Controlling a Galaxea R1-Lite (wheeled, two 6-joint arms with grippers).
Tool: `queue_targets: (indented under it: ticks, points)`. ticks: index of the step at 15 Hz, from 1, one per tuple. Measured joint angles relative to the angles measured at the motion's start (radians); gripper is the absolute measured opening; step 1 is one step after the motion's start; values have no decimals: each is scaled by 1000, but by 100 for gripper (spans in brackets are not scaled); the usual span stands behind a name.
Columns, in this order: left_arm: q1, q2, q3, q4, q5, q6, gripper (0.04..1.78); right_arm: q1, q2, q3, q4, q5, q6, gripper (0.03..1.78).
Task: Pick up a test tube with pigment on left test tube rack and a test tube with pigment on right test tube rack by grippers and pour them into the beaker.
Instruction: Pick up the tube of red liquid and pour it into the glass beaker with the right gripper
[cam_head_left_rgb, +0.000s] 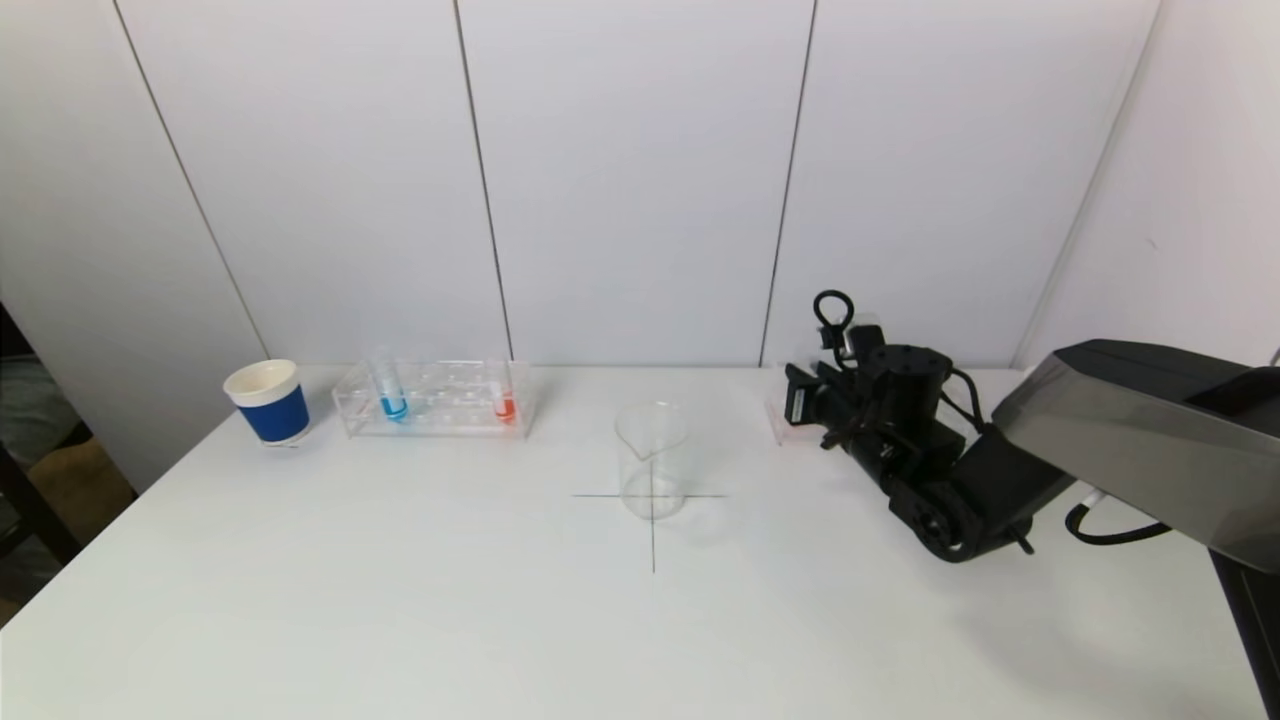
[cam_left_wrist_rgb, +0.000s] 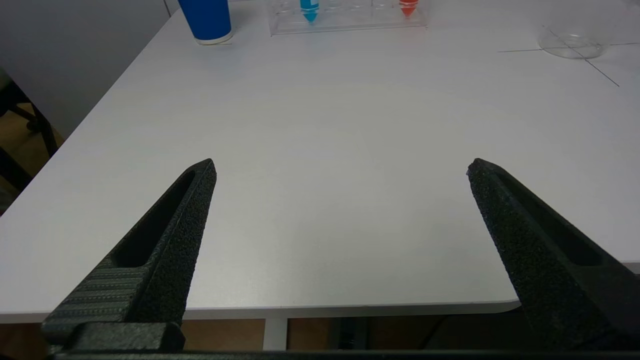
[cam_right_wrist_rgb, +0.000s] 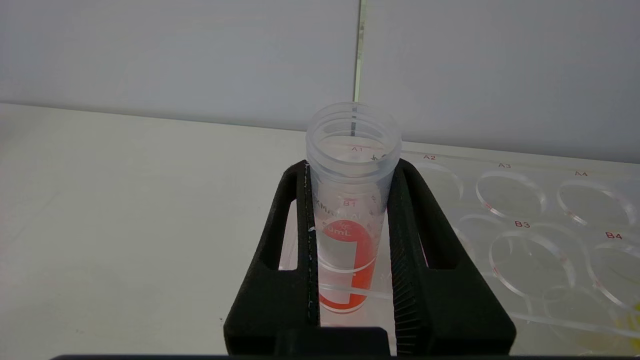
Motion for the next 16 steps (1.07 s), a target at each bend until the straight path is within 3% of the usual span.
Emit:
queue_targets:
  ticks: [16]
  points:
    - [0, 0, 0, 0, 0, 0, 176, -6, -82, -42, 101, 0, -3, 46]
